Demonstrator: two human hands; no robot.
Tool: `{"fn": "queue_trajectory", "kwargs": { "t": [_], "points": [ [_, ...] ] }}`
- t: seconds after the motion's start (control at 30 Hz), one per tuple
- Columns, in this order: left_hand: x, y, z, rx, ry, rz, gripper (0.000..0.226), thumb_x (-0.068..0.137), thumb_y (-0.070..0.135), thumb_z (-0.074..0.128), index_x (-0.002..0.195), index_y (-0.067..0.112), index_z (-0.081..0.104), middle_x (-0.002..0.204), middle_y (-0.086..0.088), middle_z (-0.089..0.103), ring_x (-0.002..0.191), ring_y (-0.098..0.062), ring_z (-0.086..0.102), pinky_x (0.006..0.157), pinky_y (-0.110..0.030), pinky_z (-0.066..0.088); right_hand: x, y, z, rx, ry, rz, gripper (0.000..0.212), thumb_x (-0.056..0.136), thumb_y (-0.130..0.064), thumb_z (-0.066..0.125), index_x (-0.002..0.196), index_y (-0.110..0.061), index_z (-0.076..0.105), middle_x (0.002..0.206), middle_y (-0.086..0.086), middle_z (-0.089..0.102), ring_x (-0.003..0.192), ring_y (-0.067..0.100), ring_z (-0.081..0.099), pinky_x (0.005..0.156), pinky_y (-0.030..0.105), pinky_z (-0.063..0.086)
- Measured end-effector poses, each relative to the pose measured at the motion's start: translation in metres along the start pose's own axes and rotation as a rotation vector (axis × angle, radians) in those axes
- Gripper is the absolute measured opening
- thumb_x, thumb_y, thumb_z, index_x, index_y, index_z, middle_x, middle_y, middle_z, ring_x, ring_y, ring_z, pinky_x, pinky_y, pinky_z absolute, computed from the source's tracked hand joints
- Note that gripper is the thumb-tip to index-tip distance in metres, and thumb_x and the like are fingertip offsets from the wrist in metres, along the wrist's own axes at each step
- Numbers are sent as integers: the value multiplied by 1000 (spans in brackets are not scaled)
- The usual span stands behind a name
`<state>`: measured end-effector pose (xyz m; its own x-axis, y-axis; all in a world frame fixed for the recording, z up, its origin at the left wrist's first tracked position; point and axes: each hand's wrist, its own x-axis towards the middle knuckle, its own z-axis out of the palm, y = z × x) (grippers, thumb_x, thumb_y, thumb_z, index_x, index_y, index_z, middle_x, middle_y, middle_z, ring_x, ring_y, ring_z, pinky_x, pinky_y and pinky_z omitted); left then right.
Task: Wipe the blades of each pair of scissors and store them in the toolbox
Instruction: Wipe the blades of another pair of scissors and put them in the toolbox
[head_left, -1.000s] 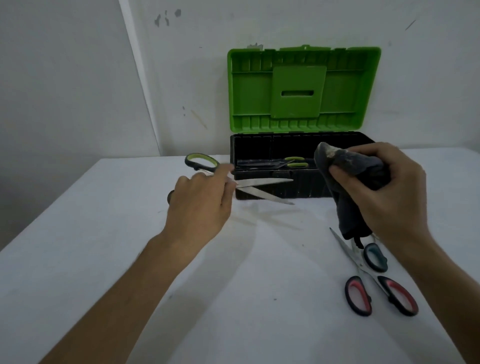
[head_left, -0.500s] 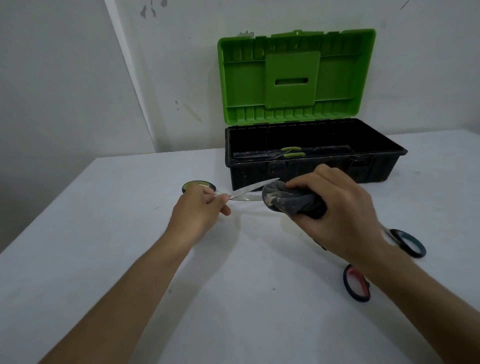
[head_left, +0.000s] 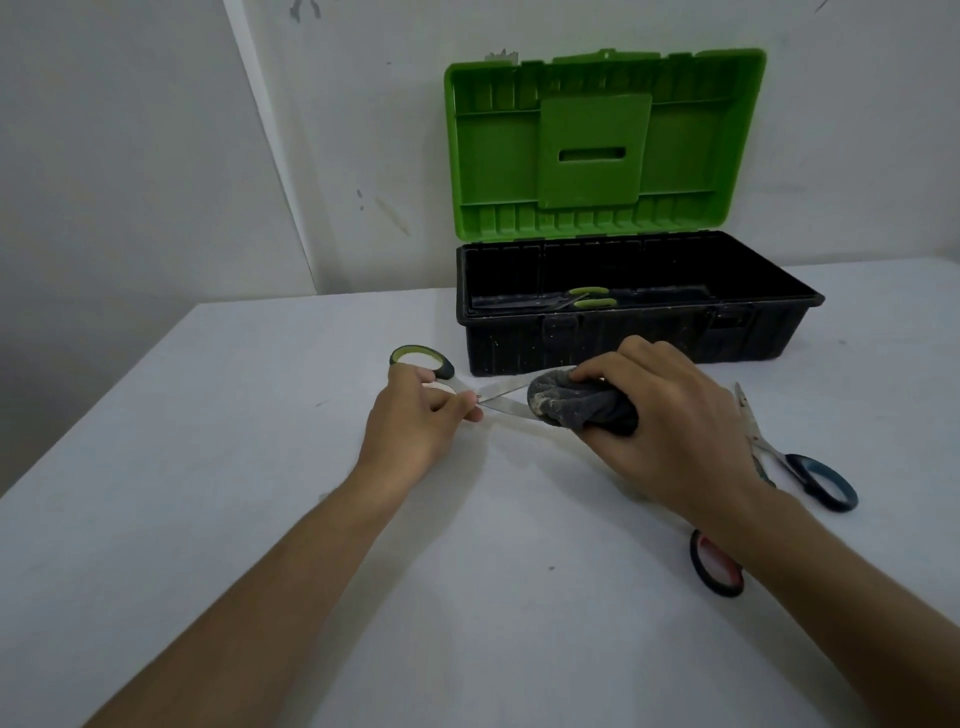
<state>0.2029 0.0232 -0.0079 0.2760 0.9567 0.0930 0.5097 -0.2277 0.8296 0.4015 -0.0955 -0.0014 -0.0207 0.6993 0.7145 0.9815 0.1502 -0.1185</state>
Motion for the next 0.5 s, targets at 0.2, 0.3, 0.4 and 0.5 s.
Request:
{"fn": "queue_trajectory", "kwargs": {
  "t": [0.2, 0.3, 0.4, 0.5],
  "points": [
    [-2, 7, 1, -253, 91, 16, 47, 86, 28, 75, 117, 15, 42, 92, 7, 77, 84, -12, 65, 76, -27, 45, -4, 1, 9, -9, -68, -3, 37, 74, -34, 81, 106, -22, 67, 94, -7, 59, 80, 14, 51, 50, 29, 43],
    [0, 8, 1, -278, 49, 55, 29, 86, 23, 75, 104, 11, 57, 81, 6, 78, 56, 0, 55, 63, -24, 41, -4, 0, 9, -20, -71, -9, 38, 73, -34, 82, 106, -22, 68, 94, -7, 59, 80, 15, 51, 51, 27, 39],
    [2, 10, -1, -285, 12, 62, 14, 86, 18, 74, 88, 8, 64, 75, 9, 78, 54, 2, 56, 62, -22, 42, -3, 2, 6, -6, -71, -12, 38, 75, -33, 82, 107, -21, 68, 93, -6, 59, 79, 15, 51, 53, 29, 43],
    [0, 15, -2, -260, -24, 83, 12, 86, 17, 74, 82, 10, 65, 71, 10, 76, 65, 2, 64, 71, -23, 46, 0, -1, -3, 10, -70, -45, 33, 75, -33, 81, 105, -22, 71, 88, -8, 58, 76, 14, 49, 53, 28, 41]
  ]
}}
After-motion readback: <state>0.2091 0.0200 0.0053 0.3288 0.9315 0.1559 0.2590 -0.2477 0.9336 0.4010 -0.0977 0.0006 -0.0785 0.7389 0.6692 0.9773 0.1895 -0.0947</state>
